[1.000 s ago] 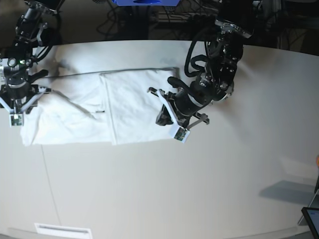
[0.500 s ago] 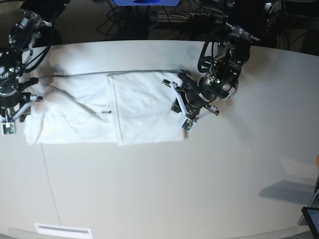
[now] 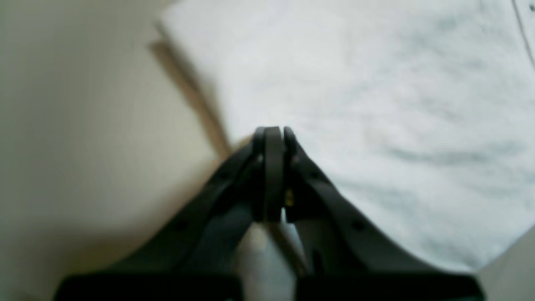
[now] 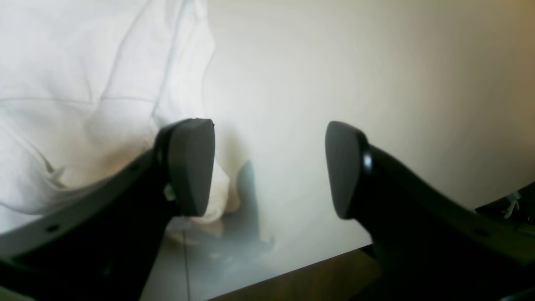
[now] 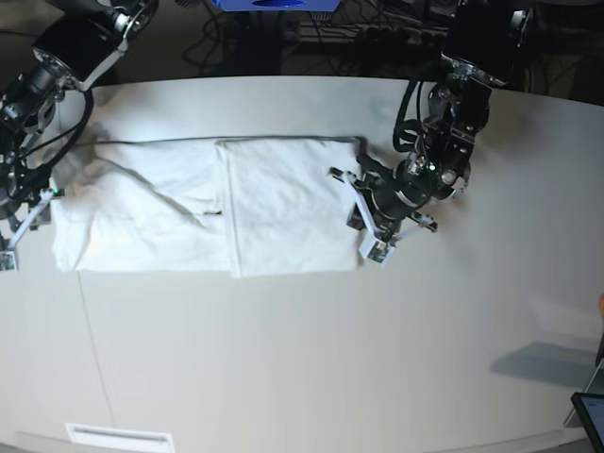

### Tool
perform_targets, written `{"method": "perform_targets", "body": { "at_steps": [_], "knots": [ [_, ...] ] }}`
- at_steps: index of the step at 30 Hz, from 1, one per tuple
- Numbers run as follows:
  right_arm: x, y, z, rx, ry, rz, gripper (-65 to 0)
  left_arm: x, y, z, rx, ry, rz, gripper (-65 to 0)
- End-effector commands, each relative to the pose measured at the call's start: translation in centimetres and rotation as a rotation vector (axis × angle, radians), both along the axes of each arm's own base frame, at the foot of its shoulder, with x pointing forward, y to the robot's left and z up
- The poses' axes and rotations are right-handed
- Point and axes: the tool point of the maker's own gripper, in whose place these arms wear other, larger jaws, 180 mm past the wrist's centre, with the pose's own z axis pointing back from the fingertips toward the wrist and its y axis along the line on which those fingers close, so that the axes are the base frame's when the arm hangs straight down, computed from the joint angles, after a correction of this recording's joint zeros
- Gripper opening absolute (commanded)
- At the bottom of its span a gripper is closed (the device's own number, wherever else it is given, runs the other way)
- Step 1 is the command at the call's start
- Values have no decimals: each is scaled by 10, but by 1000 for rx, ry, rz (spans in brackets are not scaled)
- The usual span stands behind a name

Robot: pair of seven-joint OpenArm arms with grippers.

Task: Fold the T-shirt properly
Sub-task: 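Press and smooth the folded shirt edge with the left gripper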

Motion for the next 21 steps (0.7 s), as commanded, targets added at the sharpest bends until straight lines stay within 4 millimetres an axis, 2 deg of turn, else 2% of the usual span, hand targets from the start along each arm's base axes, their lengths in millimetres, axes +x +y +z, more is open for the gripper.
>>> {"method": "perform_targets", "body": {
  "at_steps": [1, 4, 7, 10, 13, 18, 21],
  "knots": [
    [6, -5, 12, -18, -29, -5, -242, 10, 2, 14, -12, -48, 5, -650],
    [10, -7, -1, 18, 11, -18, -244, 18, 11, 22, -15, -72, 33, -650],
    [8, -11, -16, 64, 33, -43, -244, 23, 12, 42, -32, -127, 44, -650],
    [13, -11, -22, 130, 14, -51, -244, 25, 1, 68, -62, -194, 21, -650],
    [15, -19, -18, 212, -49, -52, -244, 19, -12, 80, -91, -225, -1, -650],
    [11, -26, -25, 357, -65, -56, -244, 15, -32, 77, -146, -207, 2, -650],
    [11, -27, -34, 456, -73, -53, -244, 7, -52, 57, -166, -145, -24, -650]
  ]
}}
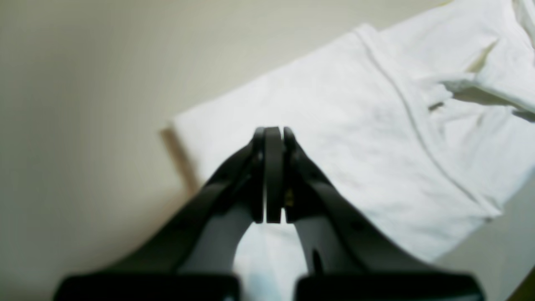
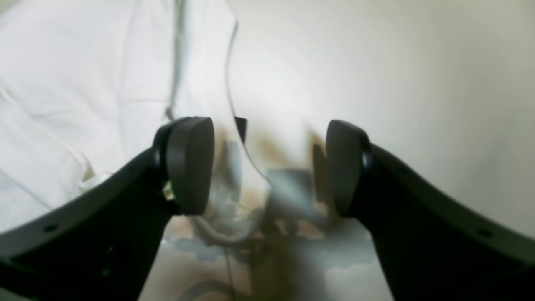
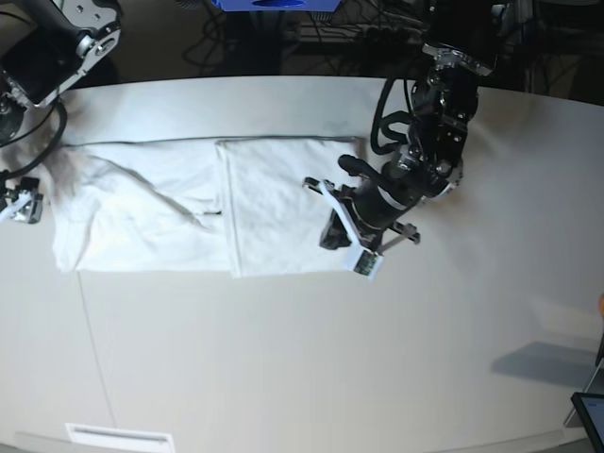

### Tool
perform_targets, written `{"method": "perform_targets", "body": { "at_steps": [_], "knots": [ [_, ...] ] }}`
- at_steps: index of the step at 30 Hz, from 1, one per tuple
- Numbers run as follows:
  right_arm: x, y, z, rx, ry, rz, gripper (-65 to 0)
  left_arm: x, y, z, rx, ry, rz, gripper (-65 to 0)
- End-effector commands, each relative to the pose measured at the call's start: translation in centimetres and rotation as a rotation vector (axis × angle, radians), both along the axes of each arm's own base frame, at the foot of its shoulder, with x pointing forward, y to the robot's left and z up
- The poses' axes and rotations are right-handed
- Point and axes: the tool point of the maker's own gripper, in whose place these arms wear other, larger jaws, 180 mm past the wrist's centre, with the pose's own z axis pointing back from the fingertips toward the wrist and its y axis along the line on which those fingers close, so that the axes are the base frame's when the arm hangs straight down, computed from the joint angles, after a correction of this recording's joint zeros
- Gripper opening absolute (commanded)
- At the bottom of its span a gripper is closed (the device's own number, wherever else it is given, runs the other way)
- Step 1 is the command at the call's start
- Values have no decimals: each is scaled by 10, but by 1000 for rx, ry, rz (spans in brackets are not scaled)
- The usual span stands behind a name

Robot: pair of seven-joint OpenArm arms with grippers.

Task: Fold the T-shirt properly
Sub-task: 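Press and smooth the folded shirt edge with the left gripper, then lift the left gripper away and grasp the shirt end with the right gripper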

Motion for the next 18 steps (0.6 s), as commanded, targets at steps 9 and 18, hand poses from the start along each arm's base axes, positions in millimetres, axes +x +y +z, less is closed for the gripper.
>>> {"method": "perform_targets", "body": {
  "at_steps": [9, 18],
  "knots": [
    [15, -14, -6, 320, -112, -2, -236, 0, 1, -5, 5, 5, -9, -650],
    [14, -14, -11, 616, -208, -54, -129, 9, 53, 14, 47, -54, 100, -650]
  ]
}}
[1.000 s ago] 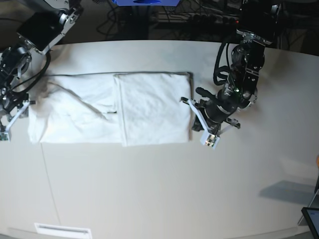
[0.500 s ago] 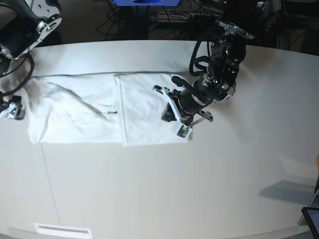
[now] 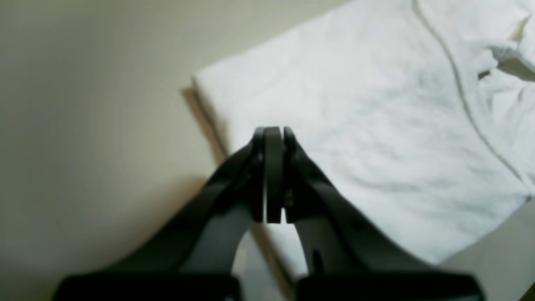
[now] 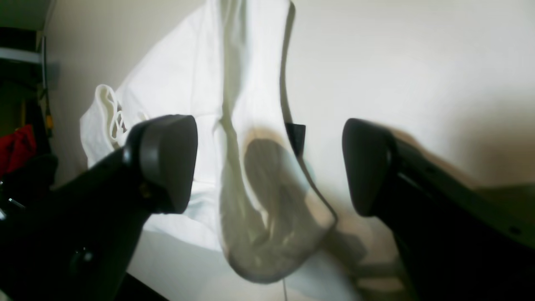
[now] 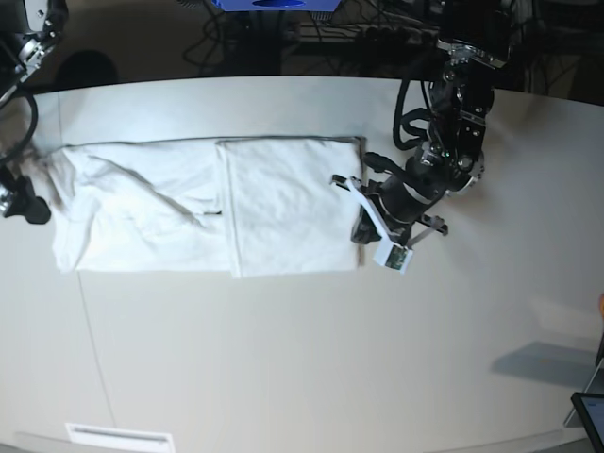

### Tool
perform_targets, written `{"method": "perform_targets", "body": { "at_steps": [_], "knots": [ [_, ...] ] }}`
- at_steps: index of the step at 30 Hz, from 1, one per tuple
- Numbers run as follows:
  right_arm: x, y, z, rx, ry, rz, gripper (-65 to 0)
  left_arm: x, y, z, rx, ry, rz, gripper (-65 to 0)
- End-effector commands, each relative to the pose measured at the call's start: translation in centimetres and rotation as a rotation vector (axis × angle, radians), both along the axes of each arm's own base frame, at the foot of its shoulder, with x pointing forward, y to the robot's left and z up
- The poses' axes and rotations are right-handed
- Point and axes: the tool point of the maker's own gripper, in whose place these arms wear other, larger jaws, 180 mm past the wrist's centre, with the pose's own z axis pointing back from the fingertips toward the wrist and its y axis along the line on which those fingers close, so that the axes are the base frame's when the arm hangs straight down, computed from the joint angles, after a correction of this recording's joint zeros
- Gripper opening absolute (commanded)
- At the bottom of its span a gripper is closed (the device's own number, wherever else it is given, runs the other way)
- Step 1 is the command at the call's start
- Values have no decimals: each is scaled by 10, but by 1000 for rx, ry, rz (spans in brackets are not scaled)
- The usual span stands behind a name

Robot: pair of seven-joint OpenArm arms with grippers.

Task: Fold the T-shirt properly
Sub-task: 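Lift the left gripper away and grasp the shirt end with the right gripper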

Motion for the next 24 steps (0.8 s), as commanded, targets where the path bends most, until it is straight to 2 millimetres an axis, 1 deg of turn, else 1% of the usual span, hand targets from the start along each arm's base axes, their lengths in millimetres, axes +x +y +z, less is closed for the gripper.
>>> {"method": "perform_targets", "body": {
  "at_steps": [1, 4, 6, 8, 11, 13, 16, 18, 24],
  "knots": [
    [12, -13, 21, -34, -64, -9, -129, 10, 7, 17, -4, -57, 15, -650],
    [6, -10, 15, -27, -48, -6, -129, 7, 38, 14, 41, -48, 65, -650],
    [4, 1, 7, -17, -28, 18, -129, 7, 56, 13, 69, -46, 94, -650],
    [5, 7, 4, -13, -20, 37, -129, 0, 76, 6, 100, -22, 124, -650],
    [6, 12, 1, -15, -13, 54, -129, -6, 96, 2, 133, -3, 153, -650],
    [10, 15, 1, -20, -22, 61, -129, -13, 109, -8, 163, 32, 162, -650],
    [13, 22, -1, -25, -20, 82, -129, -19, 117, -22, 181, 76, 169, -650],
    [13, 26, -3, -25, -11, 99, -129, -21, 119, -28, 182, 94, 174, -650],
    [14, 58, -18, 31, 3, 136, -129, -21, 121, -37, 173, 118, 191, -650]
  ]
}}
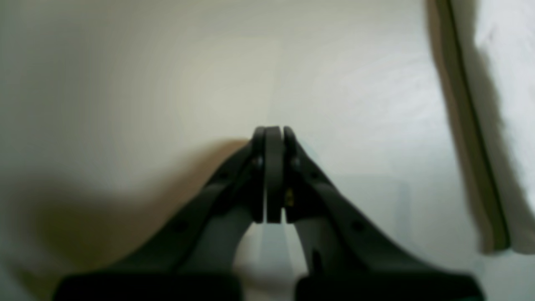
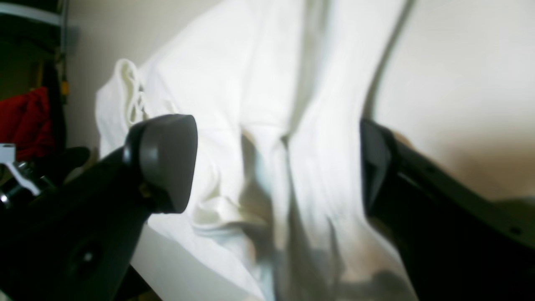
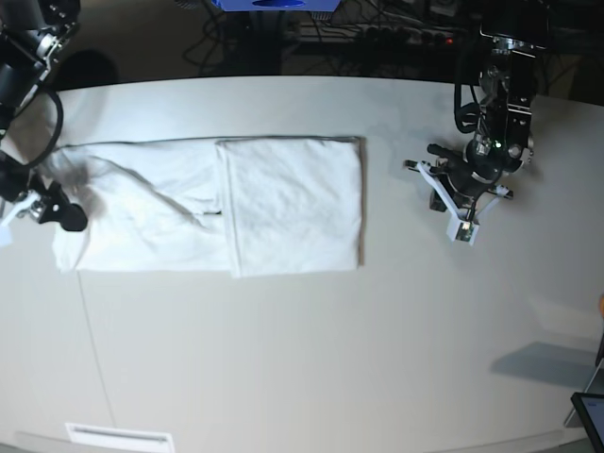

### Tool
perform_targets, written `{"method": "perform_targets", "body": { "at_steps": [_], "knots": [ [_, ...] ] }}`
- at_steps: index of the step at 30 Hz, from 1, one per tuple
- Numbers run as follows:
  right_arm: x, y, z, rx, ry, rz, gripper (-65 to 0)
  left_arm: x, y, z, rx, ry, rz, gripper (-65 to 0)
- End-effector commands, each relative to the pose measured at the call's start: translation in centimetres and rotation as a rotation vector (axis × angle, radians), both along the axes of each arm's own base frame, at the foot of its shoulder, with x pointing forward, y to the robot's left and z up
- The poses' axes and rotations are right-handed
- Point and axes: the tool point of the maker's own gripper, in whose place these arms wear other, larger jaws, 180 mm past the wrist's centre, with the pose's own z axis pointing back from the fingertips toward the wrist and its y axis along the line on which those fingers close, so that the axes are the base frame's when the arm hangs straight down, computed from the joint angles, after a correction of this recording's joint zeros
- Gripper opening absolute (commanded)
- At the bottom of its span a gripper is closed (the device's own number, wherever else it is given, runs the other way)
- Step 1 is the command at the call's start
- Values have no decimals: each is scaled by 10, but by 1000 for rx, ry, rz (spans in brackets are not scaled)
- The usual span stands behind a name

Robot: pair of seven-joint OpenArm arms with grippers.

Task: Fold the T-shirt properly
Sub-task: 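Lift the left gripper away and grasp the shirt end with the right gripper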

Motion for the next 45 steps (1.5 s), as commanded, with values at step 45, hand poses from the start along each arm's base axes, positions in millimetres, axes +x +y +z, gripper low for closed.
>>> {"method": "perform_targets", "body": {
  "at_steps": [45],
  "knots": [
    [-21, 50, -15, -29, 297, 1, -270, 32, -94, -13, -156, -5, -109, -650]
  ]
}}
